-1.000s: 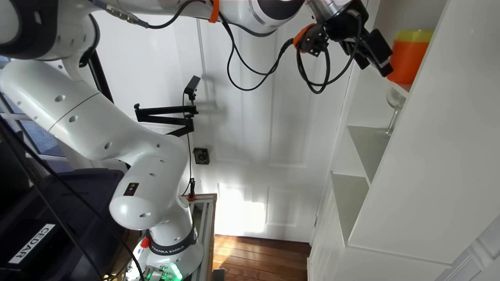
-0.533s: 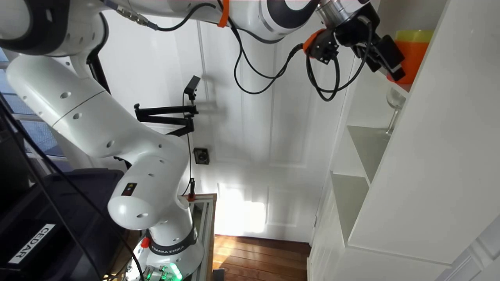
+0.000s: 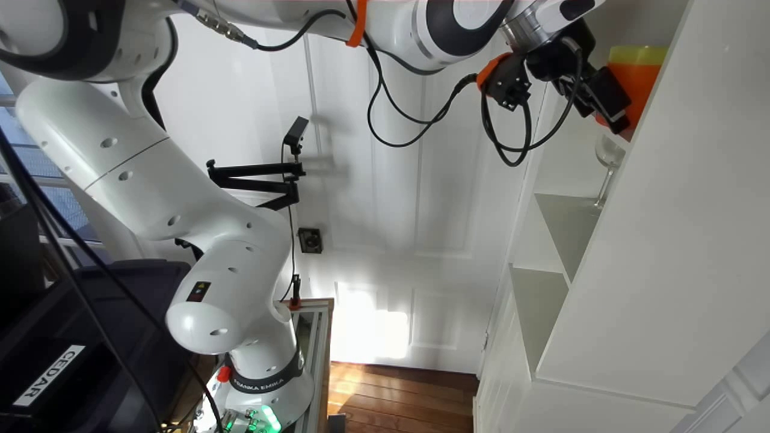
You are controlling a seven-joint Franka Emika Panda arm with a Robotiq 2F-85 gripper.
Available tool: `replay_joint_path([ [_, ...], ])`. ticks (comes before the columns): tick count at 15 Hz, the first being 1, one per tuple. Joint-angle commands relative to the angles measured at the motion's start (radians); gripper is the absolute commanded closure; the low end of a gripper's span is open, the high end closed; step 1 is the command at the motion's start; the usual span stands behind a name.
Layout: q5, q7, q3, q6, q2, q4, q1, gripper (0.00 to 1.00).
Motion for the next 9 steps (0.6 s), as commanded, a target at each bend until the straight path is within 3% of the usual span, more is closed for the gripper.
replay_joint_path([
  [1, -0.017, 0.03, 0.004, 0.034, 0.023, 0.021, -0.009, 0.0],
  [9, -0.014, 0.032, 0.0, 0.082, 0.037, 0.031, -0.015, 0.0],
])
